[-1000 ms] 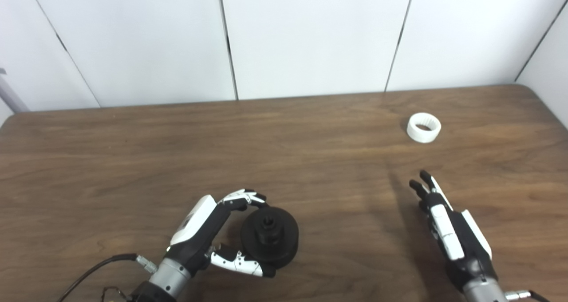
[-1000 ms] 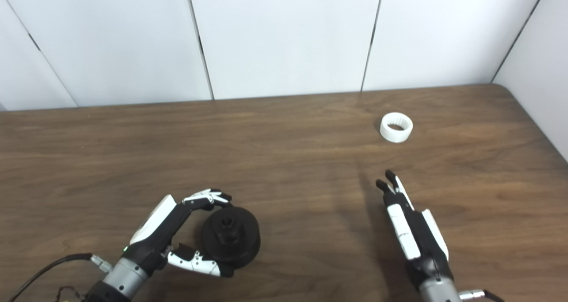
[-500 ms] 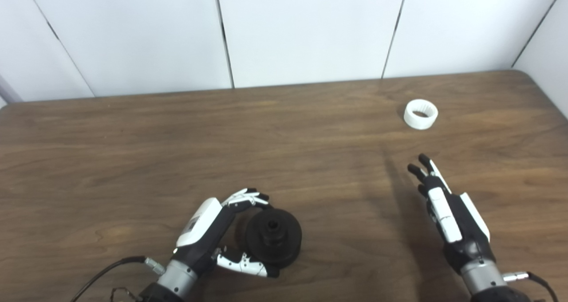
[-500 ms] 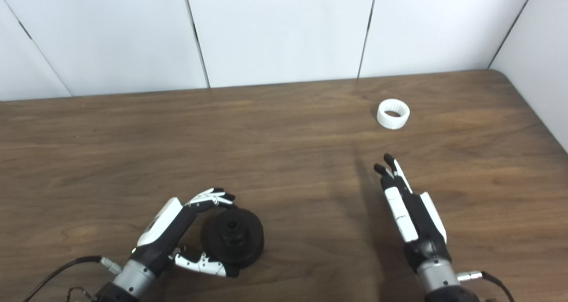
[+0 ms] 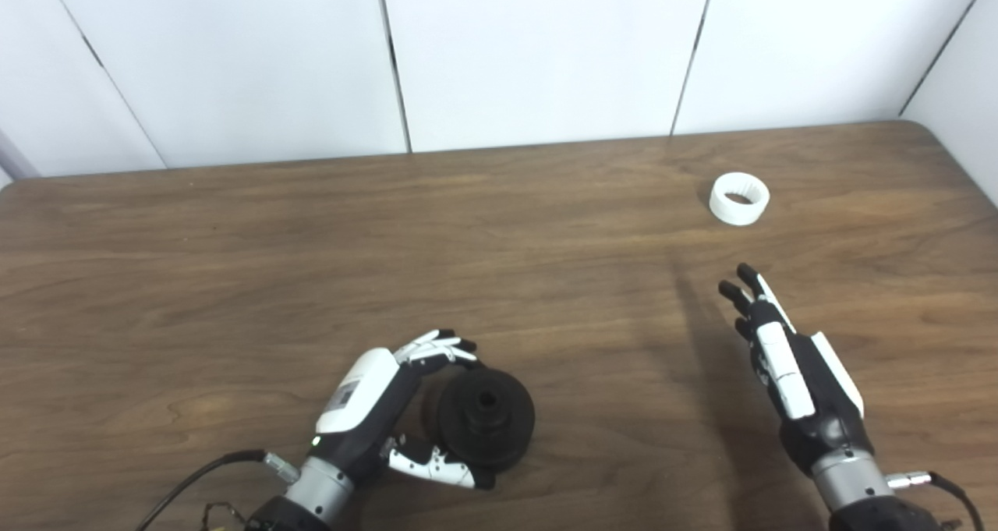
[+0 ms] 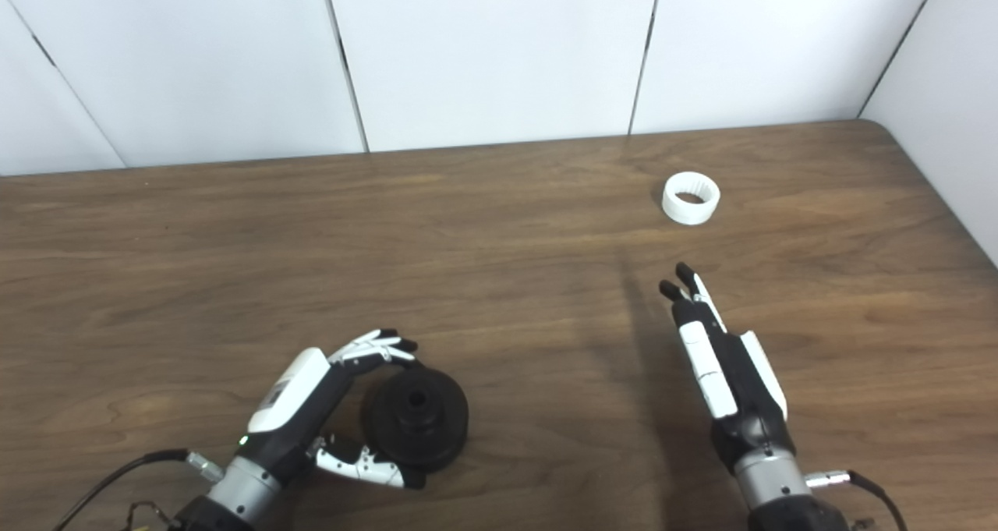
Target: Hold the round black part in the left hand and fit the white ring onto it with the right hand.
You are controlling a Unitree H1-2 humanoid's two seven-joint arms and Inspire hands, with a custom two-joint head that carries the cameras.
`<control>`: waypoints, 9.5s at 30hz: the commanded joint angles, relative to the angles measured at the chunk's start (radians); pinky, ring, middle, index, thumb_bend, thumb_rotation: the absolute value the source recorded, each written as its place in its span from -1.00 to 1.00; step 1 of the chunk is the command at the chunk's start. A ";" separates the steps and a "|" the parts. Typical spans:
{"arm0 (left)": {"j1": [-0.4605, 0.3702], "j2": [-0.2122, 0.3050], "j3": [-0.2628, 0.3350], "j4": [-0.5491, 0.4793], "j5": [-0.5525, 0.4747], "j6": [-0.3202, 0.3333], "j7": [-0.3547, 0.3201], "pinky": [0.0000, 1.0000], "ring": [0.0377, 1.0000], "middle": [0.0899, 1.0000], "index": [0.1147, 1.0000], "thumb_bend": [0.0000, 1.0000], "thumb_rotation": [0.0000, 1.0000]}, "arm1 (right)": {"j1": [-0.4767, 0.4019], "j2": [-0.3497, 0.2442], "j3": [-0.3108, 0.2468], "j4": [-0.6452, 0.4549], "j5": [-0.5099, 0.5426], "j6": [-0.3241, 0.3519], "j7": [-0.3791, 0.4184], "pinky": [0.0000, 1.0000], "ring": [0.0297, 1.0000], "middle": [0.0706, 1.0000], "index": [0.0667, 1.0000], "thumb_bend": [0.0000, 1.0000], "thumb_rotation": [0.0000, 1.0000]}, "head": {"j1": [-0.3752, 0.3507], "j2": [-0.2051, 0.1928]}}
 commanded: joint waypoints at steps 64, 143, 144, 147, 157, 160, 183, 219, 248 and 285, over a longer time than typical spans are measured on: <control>0.001 0.024 -0.005 0.052 0.120 0.107 -0.056 0.75 0.86 0.66 -0.16 0.05 -0.89 | -0.604 -0.273 -0.160 0.144 -0.721 0.118 0.501 0.79 1.00 0.93 0.75 0.80 -0.24 | -0.160 -0.099; 0.036 0.045 -0.004 -0.002 0.135 0.105 -0.058 0.70 0.83 0.64 -0.16 0.05 -0.88 | -0.930 -0.434 0.248 0.835 -0.789 0.062 0.334 0.85 0.89 0.80 0.42 0.70 -0.43 | -0.183 -0.084; 0.036 0.045 -0.004 -0.002 0.135 0.105 -0.058 0.70 0.83 0.64 -0.16 0.05 -0.88 | -0.930 -0.436 0.251 0.837 -0.788 0.062 0.331 0.84 0.89 0.80 0.42 0.70 -0.43 | -0.183 -0.084; 0.036 0.046 -0.004 0.002 0.132 0.100 -0.057 0.72 0.84 0.64 -0.16 0.05 -0.88 | -0.926 -0.439 0.256 0.840 -0.781 0.058 0.320 0.82 0.89 0.80 0.41 0.70 -0.43 | -0.183 -0.084; 0.035 0.052 -0.011 0.007 0.169 0.081 -0.042 0.71 0.81 0.63 -0.16 0.05 -0.88 | -0.919 -0.450 0.264 0.834 -0.775 0.077 0.326 0.83 0.90 0.80 0.42 0.71 -0.44 | -0.181 -0.073; 0.033 0.055 -0.015 0.005 0.185 0.078 -0.041 0.72 0.81 0.63 -0.16 0.05 -0.88 | -0.916 -0.454 0.265 0.836 -0.774 0.076 0.325 0.80 0.89 0.79 0.42 0.71 -0.44 | -0.174 -0.069; 0.028 0.070 -0.031 0.007 0.245 0.069 -0.028 0.62 0.75 0.63 -0.16 0.05 -0.88 | -0.890 -0.465 0.258 0.816 -0.752 0.084 0.309 0.71 0.88 0.75 0.33 0.65 -0.48 | -0.192 -0.071; 0.032 0.066 -0.033 -0.003 0.242 0.074 -0.035 0.59 0.75 0.63 -0.16 0.05 -0.88 | -0.897 -0.448 0.271 0.833 -0.717 0.053 0.257 0.73 0.84 0.68 -0.08 0.07 -0.71 | -0.187 -0.063; 0.025 -0.017 -0.084 -0.013 0.277 0.129 -0.050 0.84 0.82 0.65 -0.16 0.05 -0.89 | -0.753 -0.473 0.339 0.239 -0.681 -0.045 0.452 0.81 0.82 0.60 -0.10 0.05 -0.73 | 0.075 0.000; -0.002 -0.043 -0.128 -0.025 0.317 0.185 -0.069 0.87 0.84 0.66 -0.16 0.05 -0.89 | -0.615 -0.252 0.388 -0.185 -0.710 -0.044 0.731 0.87 0.85 0.56 -0.11 0.05 -0.71 | 0.109 0.055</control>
